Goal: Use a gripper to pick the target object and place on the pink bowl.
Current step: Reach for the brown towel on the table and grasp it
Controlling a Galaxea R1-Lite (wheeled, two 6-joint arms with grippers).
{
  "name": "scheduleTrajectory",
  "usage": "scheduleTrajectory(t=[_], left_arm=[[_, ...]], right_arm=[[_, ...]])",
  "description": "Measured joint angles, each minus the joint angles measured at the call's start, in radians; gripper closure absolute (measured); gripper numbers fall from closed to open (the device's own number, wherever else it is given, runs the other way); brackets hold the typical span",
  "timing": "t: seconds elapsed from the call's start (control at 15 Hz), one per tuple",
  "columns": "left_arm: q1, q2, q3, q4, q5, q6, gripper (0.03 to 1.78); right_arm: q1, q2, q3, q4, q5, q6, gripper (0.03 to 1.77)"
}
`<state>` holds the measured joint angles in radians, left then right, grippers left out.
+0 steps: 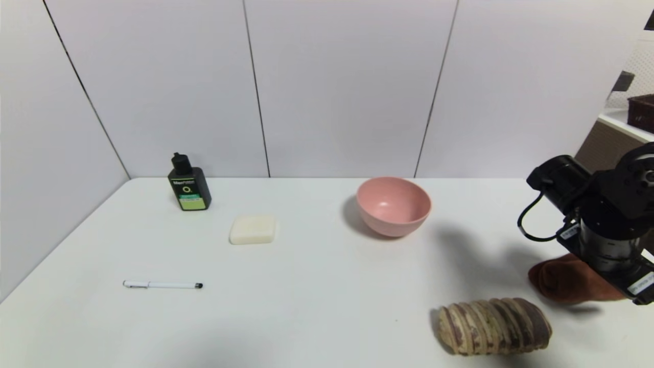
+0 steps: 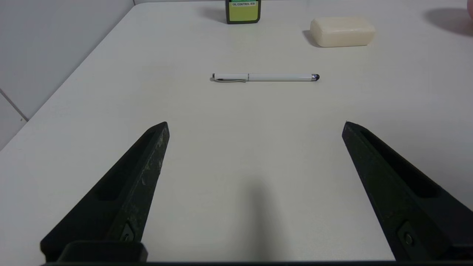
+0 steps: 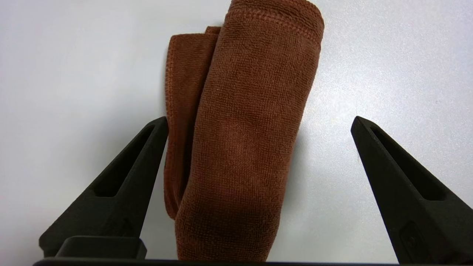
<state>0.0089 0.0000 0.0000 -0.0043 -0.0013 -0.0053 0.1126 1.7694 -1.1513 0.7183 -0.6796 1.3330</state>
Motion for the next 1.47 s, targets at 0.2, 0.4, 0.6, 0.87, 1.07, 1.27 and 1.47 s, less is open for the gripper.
scheduleTrajectory(t=[0.2,0.4,0.6,0.87,1.07,1.27,1.47], left_arm=[[0.000,0.000,0.000,0.000,0.000,0.000,0.12],[0.000,0.000,0.000,0.000,0.000,0.000,0.12],[0.000,0.000,0.000,0.000,0.000,0.000,0.12],[0.000,0.000,0.000,0.000,0.000,0.000,0.12],[0.000,0.000,0.000,0.000,0.000,0.000,0.12],[0.000,0.000,0.000,0.000,0.000,0.000,0.12],[0.000,0.000,0.000,0.000,0.000,0.000,0.12]], right_arm=[[0.000,0.023,-0.003,-0.009,0.001,0.006,0.09],[0.003,0.046,-0.019,-0.015,0.003,0.021,0.09],[0.005,0.067,-0.021,-0.027,0.006,0.025,0.09],[0.005,0.087,-0.019,-0.043,0.007,0.028,0.09],[0.005,0.097,-0.012,-0.058,0.008,0.030,0.09],[0.005,0.108,-0.007,-0.064,0.009,0.034,0.43],[0.005,0.115,0.006,-0.064,0.018,0.034,0.84]])
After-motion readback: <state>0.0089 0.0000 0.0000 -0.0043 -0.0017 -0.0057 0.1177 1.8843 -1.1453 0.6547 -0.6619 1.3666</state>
